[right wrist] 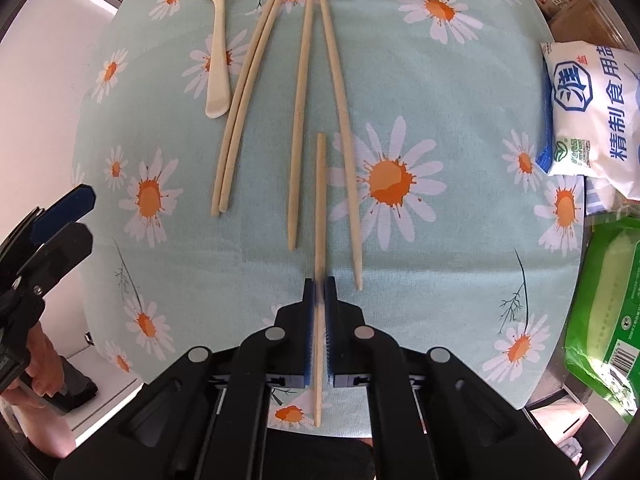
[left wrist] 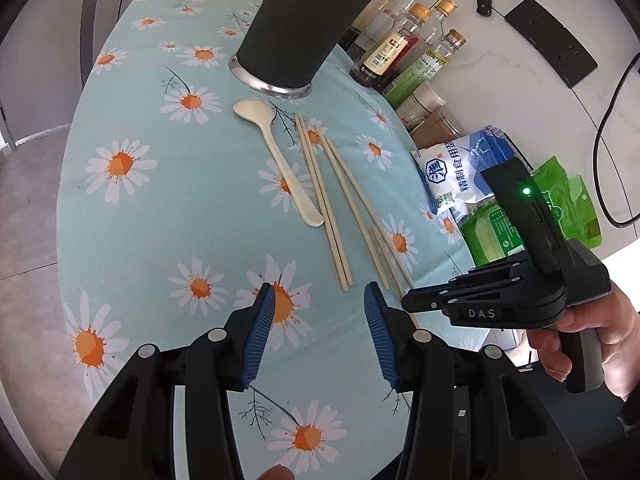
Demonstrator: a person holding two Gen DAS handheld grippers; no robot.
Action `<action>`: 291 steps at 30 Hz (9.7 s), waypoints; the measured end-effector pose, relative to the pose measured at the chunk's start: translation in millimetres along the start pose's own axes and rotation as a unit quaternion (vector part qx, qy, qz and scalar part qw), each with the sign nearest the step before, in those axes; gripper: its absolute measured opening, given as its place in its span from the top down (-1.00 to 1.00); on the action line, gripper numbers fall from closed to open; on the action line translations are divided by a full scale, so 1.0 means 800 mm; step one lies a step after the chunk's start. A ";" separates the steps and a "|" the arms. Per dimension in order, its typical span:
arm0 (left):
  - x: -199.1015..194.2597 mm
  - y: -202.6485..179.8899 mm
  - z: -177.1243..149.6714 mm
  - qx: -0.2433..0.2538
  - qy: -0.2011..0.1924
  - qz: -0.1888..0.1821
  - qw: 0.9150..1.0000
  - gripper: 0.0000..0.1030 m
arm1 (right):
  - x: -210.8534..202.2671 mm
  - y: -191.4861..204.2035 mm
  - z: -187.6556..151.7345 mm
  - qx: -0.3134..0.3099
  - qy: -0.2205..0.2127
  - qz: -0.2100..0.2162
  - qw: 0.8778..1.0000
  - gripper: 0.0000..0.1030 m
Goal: Organize utensils
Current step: 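Grasp a chopstick with the right tool while the left tool grasps the cream spoon, then lift the chopstick and cream spoon into the black holder and release both, then move both tools back over the remaining chopsticks on the cloth, then grasp a chopstick with the right tool while the left tool grasps another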
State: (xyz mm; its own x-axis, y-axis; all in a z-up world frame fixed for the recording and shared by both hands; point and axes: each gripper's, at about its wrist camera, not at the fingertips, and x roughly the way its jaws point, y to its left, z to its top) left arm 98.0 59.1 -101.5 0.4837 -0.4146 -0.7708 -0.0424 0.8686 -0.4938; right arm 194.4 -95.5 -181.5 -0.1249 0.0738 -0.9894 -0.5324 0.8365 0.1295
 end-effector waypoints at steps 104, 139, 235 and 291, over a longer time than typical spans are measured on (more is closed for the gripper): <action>-0.090 -0.094 0.197 0.127 -0.151 0.096 0.976 0.94 | -0.231 -0.062 0.098 -0.033 -0.293 0.203 0.934 0.89; -0.067 -0.087 0.375 0.203 -0.292 0.132 0.925 0.94 | -0.309 -0.060 0.251 0.013 -0.553 0.148 0.820 0.88; -0.027 0.006 0.030 -0.007 -0.019 0.028 0.999 -0.11 | -0.009 -0.004 0.158 -0.034 -0.010 -0.042 0.999 0.89; 0.198 -0.052 0.170 -0.004 0.167 0.199 0.966 0.73 | -0.115 -0.142 0.046 -0.039 -0.098 0.226 0.968 0.89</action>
State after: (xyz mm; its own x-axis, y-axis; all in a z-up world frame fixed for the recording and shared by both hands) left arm 295.1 -5.9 -147.9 0.1190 -0.1147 -0.9863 -0.1740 0.9755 -0.1344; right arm 297.0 -177.7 -107.4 -0.2033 0.5315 -0.8223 -0.5228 0.6512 0.5501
